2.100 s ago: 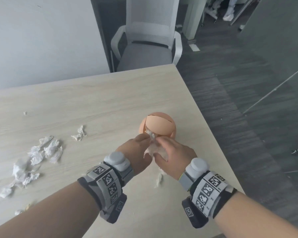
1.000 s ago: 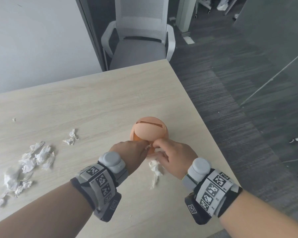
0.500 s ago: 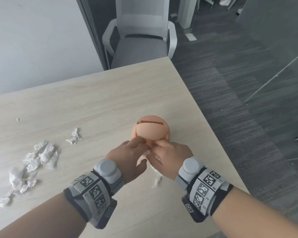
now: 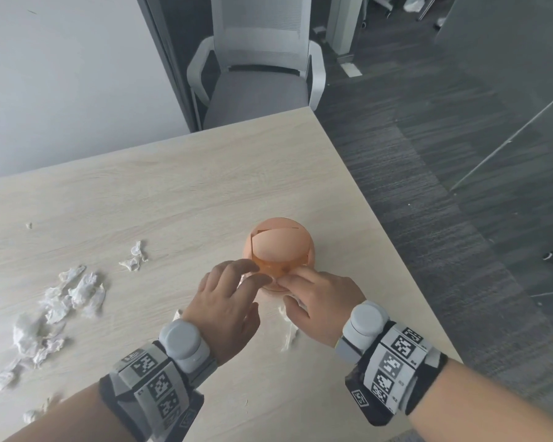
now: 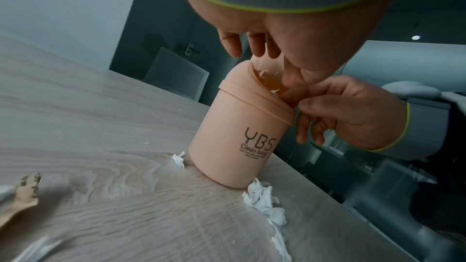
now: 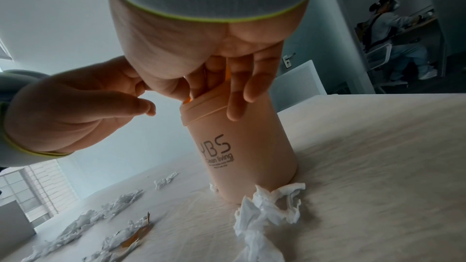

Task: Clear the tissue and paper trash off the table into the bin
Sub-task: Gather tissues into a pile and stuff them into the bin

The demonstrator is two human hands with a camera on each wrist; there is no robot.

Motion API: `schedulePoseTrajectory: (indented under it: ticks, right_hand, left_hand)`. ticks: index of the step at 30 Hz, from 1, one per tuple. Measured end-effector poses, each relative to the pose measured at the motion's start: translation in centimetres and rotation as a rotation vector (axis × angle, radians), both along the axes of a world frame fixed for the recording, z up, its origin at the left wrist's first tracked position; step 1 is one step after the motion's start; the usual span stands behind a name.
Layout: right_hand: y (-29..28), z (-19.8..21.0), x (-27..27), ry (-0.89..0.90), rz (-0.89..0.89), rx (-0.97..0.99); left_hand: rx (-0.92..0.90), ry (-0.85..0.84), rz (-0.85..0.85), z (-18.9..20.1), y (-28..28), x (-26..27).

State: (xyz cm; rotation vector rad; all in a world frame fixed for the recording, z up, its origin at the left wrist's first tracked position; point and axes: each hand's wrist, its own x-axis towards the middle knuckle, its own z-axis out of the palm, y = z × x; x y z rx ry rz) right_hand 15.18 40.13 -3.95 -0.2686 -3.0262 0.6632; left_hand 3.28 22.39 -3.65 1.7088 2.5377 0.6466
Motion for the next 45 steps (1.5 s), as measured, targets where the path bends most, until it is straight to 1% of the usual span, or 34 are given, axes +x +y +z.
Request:
schedulePoseTrajectory:
  ticks: [1, 3, 6, 8, 12, 15, 17, 19, 21, 24, 27, 29, 32, 35, 37, 39, 41, 42, 45]
  right_hand:
    - [0.0, 0.0, 0.1, 0.017, -0.005, -0.005]
    - [0.1, 0.0, 0.3, 0.016, -0.007, -0.004]
    - [0.2, 0.0, 0.4, 0.031, -0.016, 0.004]
    - [0.5, 0.1, 0.7, 0.097, -0.030, -0.017]
    - [2.1, 0.3, 1.7, 0.277, -0.108, -0.180]
    - [3.5, -0.1, 2.4, 0.305, -0.230, -0.257]
    - [4.3, -1.0, 2.9, 0.240, -0.321, -0.303]
    - [4.8, -2.6, 3.6, 0.116, -0.355, -0.337]
    - [4.9, -4.2, 4.3, -0.005, -0.347, -0.355]
    - [4.6, -5.8, 5.0, -0.160, -0.310, -0.342]
    - [3.7, -6.6, 5.2, -0.201, -0.249, -0.309]
    - [3.0, -7.0, 5.0, -0.186, -0.209, -0.289]
    - [1.9, -7.7, 4.7, -0.211, -0.091, -0.201]
    - [1.2, -8.7, 4.4, -0.248, 0.014, -0.143]
    - [0.7, -9.4, 4.1, -0.232, 0.032, -0.117]
    - [0.5, -10.1, 3.8, -0.216, 0.012, -0.109]
    - [0.0, -10.8, 3.2, -0.173, 0.024, -0.123]
    - [0.0, -11.2, 3.1, -0.149, 0.023, -0.152]
    - [-1.3, -11.9, 1.6, -0.112, 0.090, -0.223]
  left_hand:
    - [-0.004, 0.011, 0.005, 0.1, 0.1, 0.1]
    - [-0.062, 0.036, -0.042, 0.1, 0.4, 0.3]
    - [-0.251, 0.038, -0.127, 0.3, 1.3, 0.5]
    - [-0.353, 0.025, -0.139, 0.4, 2.0, 0.5]
    - [-0.487, 0.022, -0.144, 1.5, 4.3, 0.7]
    - [-0.658, -0.043, -0.111, 1.7, 6.1, 0.7]
    - [-0.724, -0.083, -0.081, 1.5, 7.3, 0.7]
    - [-0.763, -0.111, -0.038, 1.6, 8.4, 0.5]
    - [-0.854, -0.096, -0.016, 1.6, 9.2, -0.1]
    - [-1.009, -0.018, -0.054, 1.5, 10.5, -1.5]
    - [-1.078, 0.016, 0.035, 1.8, 11.8, -2.7]
    - [-1.068, 0.026, 0.074, 2.3, 12.5, -3.3]
    - [-0.987, 0.053, 0.017, 2.3, 12.5, -4.4]
    - [-0.836, 0.024, -0.058, 1.9, 11.2, -5.1]
    - [-0.691, -0.030, -0.125, 2.0, 9.3, -5.3]
    - [-0.442, -0.124, -0.169, 2.5, 7.1, -5.1]
    - [-0.214, -0.231, -0.102, 3.2, 4.2, -5.0]
    - [-0.144, -0.279, -0.029, 3.3, 3.0, -4.9]
    - [-0.089, -0.386, 0.302, 2.5, -2.6, -5.6]
